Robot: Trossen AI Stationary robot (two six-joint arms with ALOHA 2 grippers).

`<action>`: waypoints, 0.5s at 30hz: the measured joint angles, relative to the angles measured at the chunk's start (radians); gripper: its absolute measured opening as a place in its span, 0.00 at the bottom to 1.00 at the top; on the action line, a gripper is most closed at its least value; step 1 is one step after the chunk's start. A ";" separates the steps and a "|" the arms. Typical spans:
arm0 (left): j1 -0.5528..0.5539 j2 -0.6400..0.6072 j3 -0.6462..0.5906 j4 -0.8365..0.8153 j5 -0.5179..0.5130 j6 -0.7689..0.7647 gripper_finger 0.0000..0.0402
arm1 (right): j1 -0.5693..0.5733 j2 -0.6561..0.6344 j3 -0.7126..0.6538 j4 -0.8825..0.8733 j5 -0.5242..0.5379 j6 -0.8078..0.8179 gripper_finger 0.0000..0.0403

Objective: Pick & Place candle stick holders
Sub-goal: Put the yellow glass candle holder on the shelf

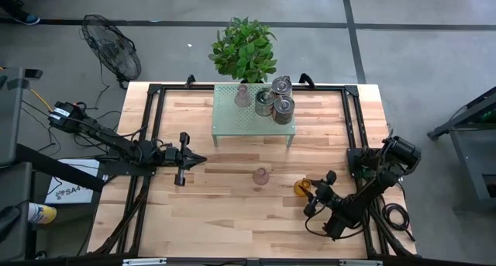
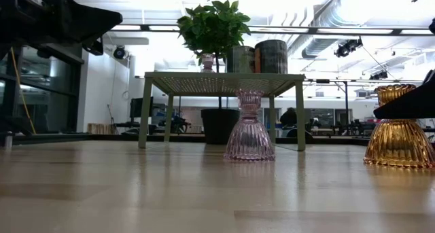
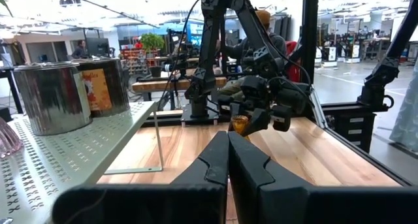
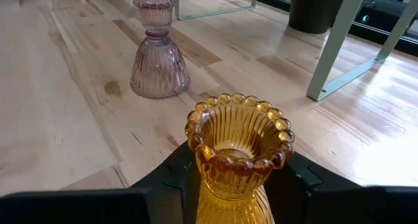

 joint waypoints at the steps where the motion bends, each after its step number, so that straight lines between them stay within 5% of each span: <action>1: 0.000 0.000 0.001 0.000 -0.001 -0.004 0.00 | 0.000 0.000 0.000 0.001 0.000 0.000 0.30; 15: 0.000 0.007 0.216 -0.330 -0.007 -0.093 0.00 | -0.026 -0.084 0.035 0.007 -0.095 -0.178 0.31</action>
